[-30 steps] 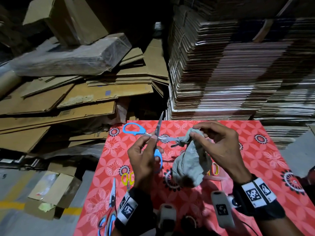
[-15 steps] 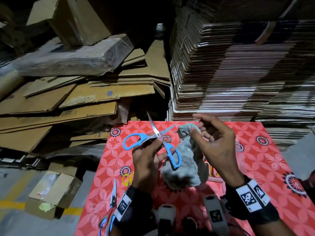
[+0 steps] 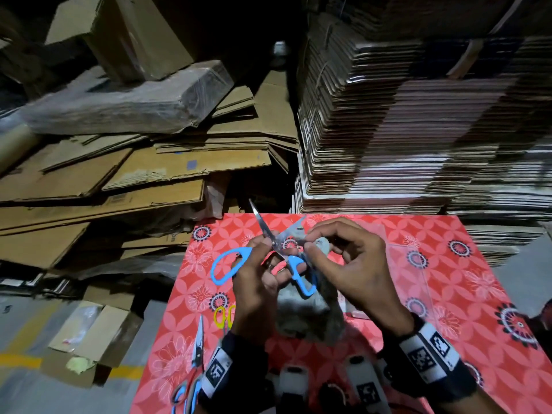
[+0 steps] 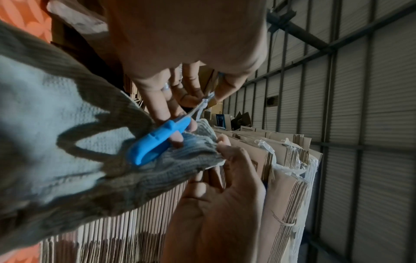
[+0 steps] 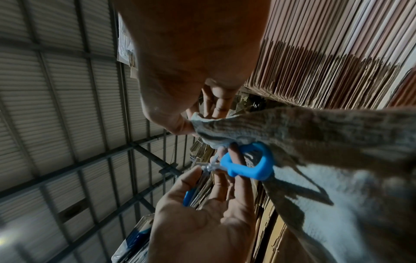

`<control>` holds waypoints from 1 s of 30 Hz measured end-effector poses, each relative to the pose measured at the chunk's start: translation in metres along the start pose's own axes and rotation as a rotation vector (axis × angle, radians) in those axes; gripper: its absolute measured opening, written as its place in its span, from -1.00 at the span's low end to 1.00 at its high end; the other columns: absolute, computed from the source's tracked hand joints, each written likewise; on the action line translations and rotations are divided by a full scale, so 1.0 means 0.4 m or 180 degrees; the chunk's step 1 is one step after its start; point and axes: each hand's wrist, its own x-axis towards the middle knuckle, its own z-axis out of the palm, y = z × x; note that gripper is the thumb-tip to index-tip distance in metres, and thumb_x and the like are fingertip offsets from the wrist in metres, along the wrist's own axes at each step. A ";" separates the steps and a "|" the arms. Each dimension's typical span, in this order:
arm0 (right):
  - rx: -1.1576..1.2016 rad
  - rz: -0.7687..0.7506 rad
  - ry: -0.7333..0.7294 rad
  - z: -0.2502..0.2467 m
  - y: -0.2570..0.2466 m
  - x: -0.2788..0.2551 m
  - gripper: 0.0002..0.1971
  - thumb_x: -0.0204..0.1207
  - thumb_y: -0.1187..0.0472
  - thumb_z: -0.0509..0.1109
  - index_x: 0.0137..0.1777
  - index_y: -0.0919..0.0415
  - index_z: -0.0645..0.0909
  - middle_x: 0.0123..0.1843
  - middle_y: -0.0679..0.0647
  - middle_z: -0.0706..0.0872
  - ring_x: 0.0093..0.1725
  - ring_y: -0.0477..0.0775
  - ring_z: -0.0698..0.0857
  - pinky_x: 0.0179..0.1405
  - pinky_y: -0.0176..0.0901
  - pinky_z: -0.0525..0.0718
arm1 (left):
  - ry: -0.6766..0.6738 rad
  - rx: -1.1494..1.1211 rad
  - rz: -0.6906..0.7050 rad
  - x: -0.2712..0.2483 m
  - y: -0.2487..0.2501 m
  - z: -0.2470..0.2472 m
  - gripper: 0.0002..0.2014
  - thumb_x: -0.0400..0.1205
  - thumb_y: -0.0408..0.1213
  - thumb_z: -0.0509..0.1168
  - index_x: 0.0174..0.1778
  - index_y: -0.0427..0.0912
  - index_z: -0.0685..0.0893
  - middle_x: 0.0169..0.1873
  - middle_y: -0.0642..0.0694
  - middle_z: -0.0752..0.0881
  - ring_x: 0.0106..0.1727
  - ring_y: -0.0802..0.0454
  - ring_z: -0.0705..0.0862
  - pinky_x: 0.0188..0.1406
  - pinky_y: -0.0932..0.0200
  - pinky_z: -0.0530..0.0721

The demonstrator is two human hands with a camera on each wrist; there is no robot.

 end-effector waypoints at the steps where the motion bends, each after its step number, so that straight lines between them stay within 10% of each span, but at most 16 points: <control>1: 0.0053 0.0091 0.0007 -0.007 -0.003 0.004 -0.83 0.45 0.42 0.65 -0.11 0.14 0.82 -0.06 0.00 0.82 0.01 0.04 0.83 -0.05 -0.22 0.73 | 0.0063 -0.0030 -0.0040 0.004 0.000 0.001 -0.85 0.74 -0.20 0.35 -0.03 -0.16 0.78 -0.12 -0.11 0.77 0.06 -0.12 0.81 0.10 -0.36 0.82; 5: 0.0188 0.0187 -0.0094 -0.043 -0.014 0.019 -0.77 0.43 0.56 0.62 -0.13 0.23 0.76 -0.15 -0.02 0.83 -0.10 -0.06 0.81 0.00 -0.32 0.69 | 0.0339 -0.0199 -0.0255 0.016 0.004 0.008 -0.80 0.79 -0.29 0.26 -0.08 -0.28 0.69 -0.27 -0.09 0.79 0.06 -0.20 0.81 -0.24 -0.12 0.83; 10: 0.0092 0.0195 -0.0427 -0.067 -0.047 0.023 -0.77 0.43 0.50 0.65 -0.11 0.16 0.78 -0.13 -0.03 0.84 -0.11 0.13 0.81 -0.01 -0.16 0.75 | 0.0266 -0.0202 -0.0367 0.016 -0.009 0.004 -0.68 0.78 -0.17 0.34 0.10 -0.45 0.71 0.04 -0.47 0.71 0.20 -0.36 0.72 -0.06 -0.16 0.83; 15: -0.0089 0.0146 -0.0443 -0.058 -0.054 0.022 -0.77 0.43 0.42 0.69 -0.10 0.07 0.80 -0.12 -0.04 0.86 -0.12 0.08 0.83 -0.03 -0.03 0.80 | 0.0063 -0.0396 -0.0486 0.002 0.012 0.023 -0.69 0.81 -0.22 0.25 -0.10 -0.12 0.88 0.01 -0.19 0.85 0.12 -0.13 0.82 -0.13 -0.02 0.83; 21: -0.0550 -0.0214 0.0146 -0.005 -0.021 0.006 -0.80 0.43 0.45 0.67 -0.11 0.14 0.81 -0.14 -0.12 0.82 -0.19 -0.03 0.78 -0.19 -0.11 0.74 | 0.0225 -0.0591 -0.0524 0.003 0.014 0.022 -0.64 0.61 0.03 0.46 0.03 -0.24 0.73 0.00 -0.22 0.81 0.01 -0.18 0.80 -0.23 -0.08 0.75; 24: -0.0841 -0.0509 0.0468 0.008 -0.015 0.006 -0.84 0.45 0.44 0.66 -0.12 0.18 0.81 -0.13 -0.08 0.78 -0.17 -0.04 0.75 -0.25 -0.11 0.69 | 0.0154 -0.0562 -0.0517 -0.002 0.021 0.027 -0.31 0.08 0.03 0.74 0.03 -0.24 0.70 0.09 -0.26 0.74 -0.01 -0.15 0.81 -0.27 -0.12 0.75; 27: -0.0955 -0.0623 0.0673 0.014 -0.013 0.009 -0.87 0.46 0.41 0.67 -0.10 0.21 0.83 -0.05 -0.03 0.71 -0.09 -0.02 0.75 -0.20 -0.15 0.69 | -0.0053 -0.0467 -0.0258 -0.017 0.024 0.033 -0.74 0.19 -0.08 0.50 -0.26 -0.10 0.81 0.06 -0.24 0.70 0.03 -0.11 0.80 -0.26 -0.20 0.79; 30: -0.1073 -0.0741 0.0743 0.022 -0.009 0.006 -0.90 0.48 0.41 0.67 -0.09 0.25 0.85 -0.03 0.02 0.69 -0.07 -0.06 0.73 -0.15 -0.17 0.69 | -0.0129 -0.0470 -0.0178 -0.020 0.019 0.030 -0.75 0.18 -0.17 0.60 -0.27 -0.10 0.79 0.03 -0.23 0.74 0.06 -0.14 0.81 -0.17 -0.25 0.82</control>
